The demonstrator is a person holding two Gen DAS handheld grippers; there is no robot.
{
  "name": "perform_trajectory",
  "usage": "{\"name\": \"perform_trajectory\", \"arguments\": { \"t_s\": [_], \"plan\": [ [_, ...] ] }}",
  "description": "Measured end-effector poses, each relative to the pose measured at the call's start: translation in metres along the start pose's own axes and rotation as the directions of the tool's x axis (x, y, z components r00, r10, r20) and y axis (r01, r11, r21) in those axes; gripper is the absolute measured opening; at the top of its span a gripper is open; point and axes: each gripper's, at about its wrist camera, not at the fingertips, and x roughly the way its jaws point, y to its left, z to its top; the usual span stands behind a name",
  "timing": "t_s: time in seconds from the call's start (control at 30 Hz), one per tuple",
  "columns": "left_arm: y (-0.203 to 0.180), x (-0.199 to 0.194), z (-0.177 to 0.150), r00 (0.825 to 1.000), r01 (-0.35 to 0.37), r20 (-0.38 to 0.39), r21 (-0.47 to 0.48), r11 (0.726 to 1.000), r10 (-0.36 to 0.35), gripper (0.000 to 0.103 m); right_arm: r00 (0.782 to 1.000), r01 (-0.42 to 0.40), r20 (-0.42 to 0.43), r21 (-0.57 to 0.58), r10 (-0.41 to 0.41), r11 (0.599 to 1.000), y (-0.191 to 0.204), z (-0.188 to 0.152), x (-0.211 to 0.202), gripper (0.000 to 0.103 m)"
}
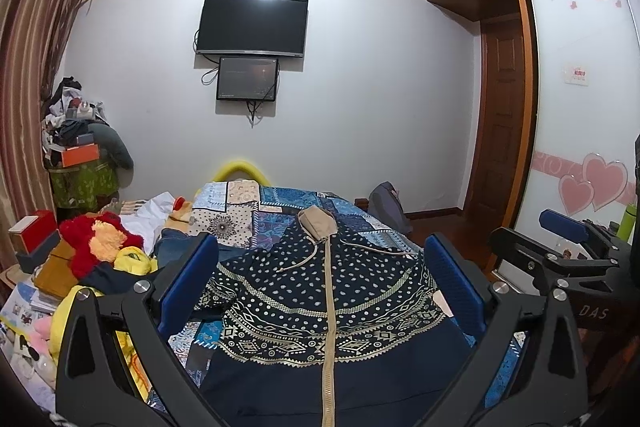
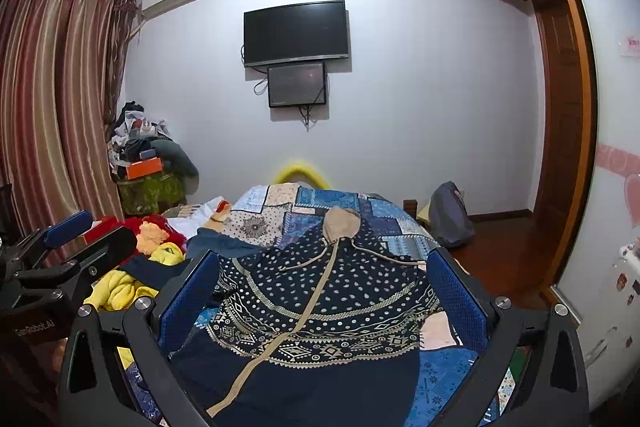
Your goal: Fold large clothes
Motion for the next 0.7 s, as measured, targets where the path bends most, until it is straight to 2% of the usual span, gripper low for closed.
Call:
{"name": "perform_trajectory", "arguments": {
  "t_s": [0.7],
  "plan": [
    [0.0067,0.0005,0.0001,1.0,0.008,0.003,-0.001,1.0,-0.008,0.103,1.0,0.0,0.004,0.005,0.0,1.0,-0.0009,-0.0014,0.0018,0.103]
  ]
}}
